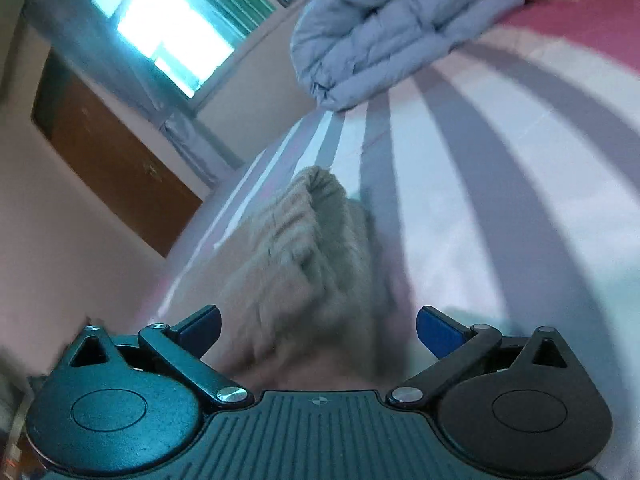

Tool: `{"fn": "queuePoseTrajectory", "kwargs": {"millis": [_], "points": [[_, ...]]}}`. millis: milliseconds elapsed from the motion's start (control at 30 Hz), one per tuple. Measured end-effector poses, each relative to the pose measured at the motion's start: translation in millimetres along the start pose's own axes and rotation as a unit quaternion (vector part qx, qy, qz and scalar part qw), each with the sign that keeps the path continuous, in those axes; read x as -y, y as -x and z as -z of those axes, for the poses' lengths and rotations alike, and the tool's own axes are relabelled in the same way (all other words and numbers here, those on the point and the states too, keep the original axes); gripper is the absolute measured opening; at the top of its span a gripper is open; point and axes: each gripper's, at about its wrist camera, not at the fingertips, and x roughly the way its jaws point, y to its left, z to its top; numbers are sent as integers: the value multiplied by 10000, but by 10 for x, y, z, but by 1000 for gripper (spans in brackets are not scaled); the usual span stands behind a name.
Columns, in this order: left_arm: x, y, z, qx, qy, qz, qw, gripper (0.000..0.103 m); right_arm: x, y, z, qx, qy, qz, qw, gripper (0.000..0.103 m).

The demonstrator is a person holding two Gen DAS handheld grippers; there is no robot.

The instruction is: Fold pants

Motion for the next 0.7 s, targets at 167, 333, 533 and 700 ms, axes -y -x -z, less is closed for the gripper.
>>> {"fn": "queuePoseTrajectory", "kwargs": {"millis": [167,333,533,700], "points": [[-10,620,440,-108,-323,-578,9977,97,-107,558,439,105,634,700,9955,103],[180,1383,757,611,-392,-706,9949,97,-335,1089,1051,299,1253,1297,9832,103],[620,2001,967,1022,-410,-636,9919,97,-702,1685,1643,619,1455,1420,9772,103],[886,2357,1130,1176,-468,-633,9899,97,-1127,2128,2079,1128,1822,1455,9659,103]]}}
